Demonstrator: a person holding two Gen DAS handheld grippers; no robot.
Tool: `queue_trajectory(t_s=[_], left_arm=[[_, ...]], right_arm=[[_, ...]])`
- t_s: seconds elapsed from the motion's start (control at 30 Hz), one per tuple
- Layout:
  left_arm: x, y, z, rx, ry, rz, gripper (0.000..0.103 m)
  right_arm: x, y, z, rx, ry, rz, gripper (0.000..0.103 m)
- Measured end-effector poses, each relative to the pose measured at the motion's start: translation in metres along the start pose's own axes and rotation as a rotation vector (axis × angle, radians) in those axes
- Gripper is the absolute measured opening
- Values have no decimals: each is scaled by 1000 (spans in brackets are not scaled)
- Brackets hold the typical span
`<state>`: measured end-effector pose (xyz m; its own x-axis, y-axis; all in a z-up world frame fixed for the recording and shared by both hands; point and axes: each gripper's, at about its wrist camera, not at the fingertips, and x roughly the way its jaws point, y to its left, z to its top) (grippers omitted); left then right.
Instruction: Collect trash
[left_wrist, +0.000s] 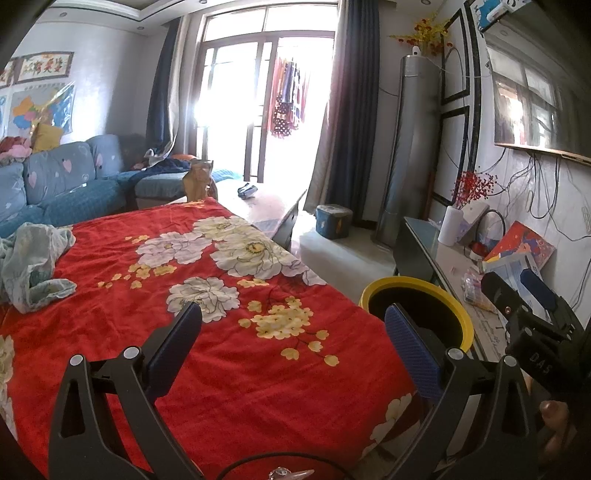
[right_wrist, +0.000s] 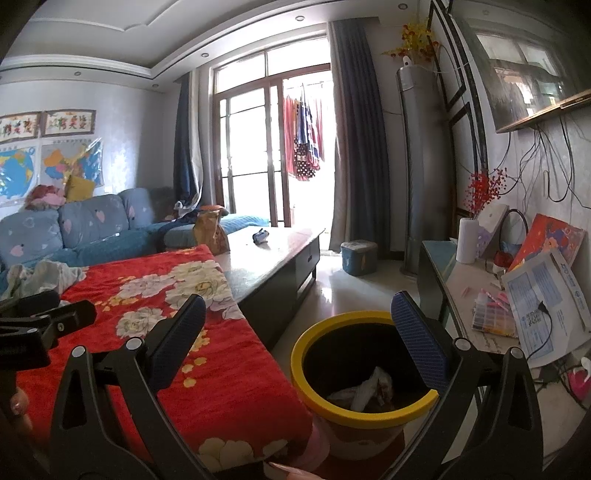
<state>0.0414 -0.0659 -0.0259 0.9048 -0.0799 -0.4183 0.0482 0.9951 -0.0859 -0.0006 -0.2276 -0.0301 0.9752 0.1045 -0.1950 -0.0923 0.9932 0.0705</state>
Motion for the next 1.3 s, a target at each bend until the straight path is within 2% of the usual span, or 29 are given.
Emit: queue_trajectory(t_s=[1.3], left_arm=[[-2,-5,-8,-5,15,0,97]], right_arm=[[0,3,1,4,-2,-1,93]])
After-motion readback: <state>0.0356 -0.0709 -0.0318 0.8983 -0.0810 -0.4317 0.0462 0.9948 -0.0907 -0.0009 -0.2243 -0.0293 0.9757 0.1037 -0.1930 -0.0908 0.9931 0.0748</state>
